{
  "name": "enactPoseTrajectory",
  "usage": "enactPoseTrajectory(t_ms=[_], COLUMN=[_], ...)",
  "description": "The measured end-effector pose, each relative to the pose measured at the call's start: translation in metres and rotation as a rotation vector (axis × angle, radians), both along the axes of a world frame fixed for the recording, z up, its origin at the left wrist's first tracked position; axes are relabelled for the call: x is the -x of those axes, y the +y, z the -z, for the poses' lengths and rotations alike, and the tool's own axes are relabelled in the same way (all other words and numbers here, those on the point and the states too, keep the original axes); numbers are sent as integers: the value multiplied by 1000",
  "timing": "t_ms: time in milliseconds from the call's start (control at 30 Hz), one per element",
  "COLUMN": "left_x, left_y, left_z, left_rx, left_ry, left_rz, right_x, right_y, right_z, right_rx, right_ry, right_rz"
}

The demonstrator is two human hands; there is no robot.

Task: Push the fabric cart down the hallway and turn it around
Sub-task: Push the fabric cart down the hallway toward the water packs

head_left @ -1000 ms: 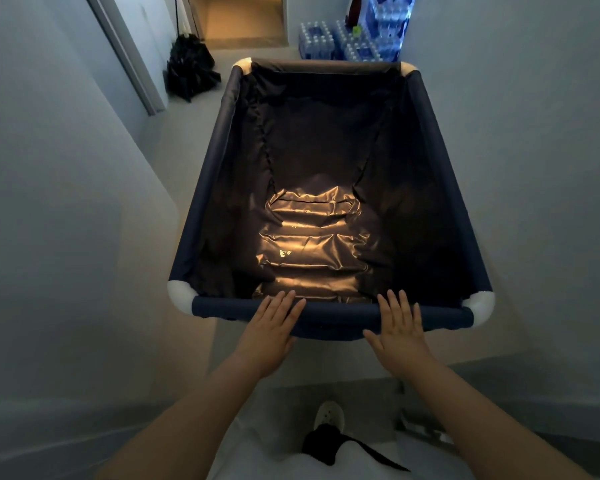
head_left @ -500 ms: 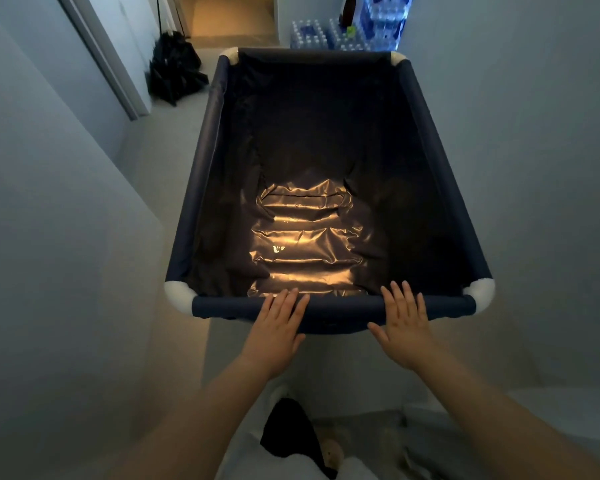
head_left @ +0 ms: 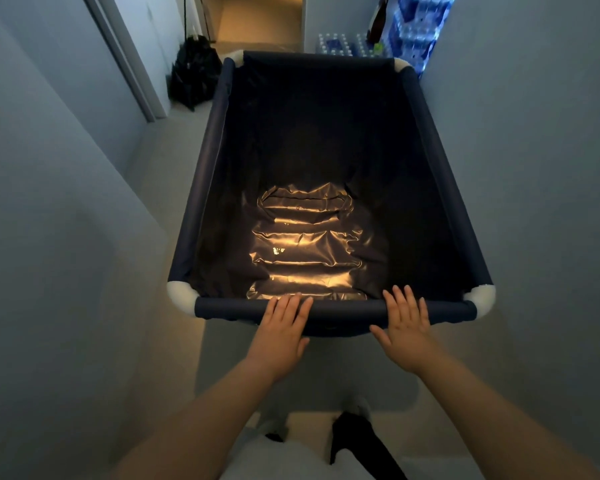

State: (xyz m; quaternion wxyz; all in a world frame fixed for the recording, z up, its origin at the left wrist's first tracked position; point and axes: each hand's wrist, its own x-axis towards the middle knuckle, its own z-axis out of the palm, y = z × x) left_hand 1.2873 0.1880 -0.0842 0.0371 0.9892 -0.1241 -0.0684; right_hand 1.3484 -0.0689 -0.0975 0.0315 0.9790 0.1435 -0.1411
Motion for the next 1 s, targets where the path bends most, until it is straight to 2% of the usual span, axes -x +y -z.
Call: enactPoseTrajectory(t_ms=[533,800,1000], left_x=[-72,-80,-82], left_y=[-46,-75,-89], left_z=[-5,0,3], left_rx=[-78,10,105], left_ry=[18,19,-6], left_rz=[-256,-353,-342], right_x=[-128,-164,-179], right_y=[-26,-40,-49], right_z=[7,0,-10], right_rx=[-15,-12,-166], right_ry=[-19,-22,-104], right_rz=[-287,-365,-455])
